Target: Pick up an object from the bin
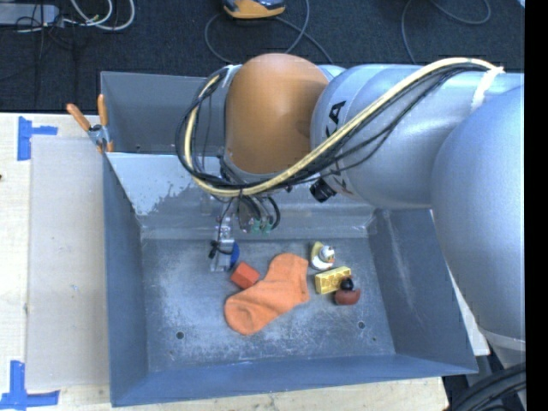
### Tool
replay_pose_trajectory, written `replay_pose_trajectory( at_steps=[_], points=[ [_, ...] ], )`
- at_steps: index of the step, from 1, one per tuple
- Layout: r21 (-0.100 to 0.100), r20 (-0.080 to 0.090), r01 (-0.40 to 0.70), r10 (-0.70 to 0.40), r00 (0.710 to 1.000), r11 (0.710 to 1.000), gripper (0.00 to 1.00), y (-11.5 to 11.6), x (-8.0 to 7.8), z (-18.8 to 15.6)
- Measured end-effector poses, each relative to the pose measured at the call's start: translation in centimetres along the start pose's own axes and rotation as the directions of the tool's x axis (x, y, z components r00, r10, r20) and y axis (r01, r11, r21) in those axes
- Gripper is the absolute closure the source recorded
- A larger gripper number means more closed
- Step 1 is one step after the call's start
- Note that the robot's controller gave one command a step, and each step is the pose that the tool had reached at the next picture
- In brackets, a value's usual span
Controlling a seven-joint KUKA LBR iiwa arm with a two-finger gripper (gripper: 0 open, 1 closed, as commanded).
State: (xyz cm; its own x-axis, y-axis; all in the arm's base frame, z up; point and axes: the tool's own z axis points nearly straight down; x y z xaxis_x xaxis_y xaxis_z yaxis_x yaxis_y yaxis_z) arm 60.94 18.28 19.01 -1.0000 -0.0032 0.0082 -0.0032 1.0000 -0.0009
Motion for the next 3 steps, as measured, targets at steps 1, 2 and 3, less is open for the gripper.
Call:
replay_pose_trajectory(
  at_steps=[1,2,3],
  points=[
    [-0.001,0.007,-0.005,0.005,1.000,1.000,0.00,-0.1,-0.2,-0.5],
    [-0.001,0.004,0.188,-0.188,0.982,0.982,0.00,-6.3,1.5,4.3],
    [0.001,0.007,0.307,-0.307,0.952,0.952,0.00,-8.2,0.2,4.8]
  ],
)
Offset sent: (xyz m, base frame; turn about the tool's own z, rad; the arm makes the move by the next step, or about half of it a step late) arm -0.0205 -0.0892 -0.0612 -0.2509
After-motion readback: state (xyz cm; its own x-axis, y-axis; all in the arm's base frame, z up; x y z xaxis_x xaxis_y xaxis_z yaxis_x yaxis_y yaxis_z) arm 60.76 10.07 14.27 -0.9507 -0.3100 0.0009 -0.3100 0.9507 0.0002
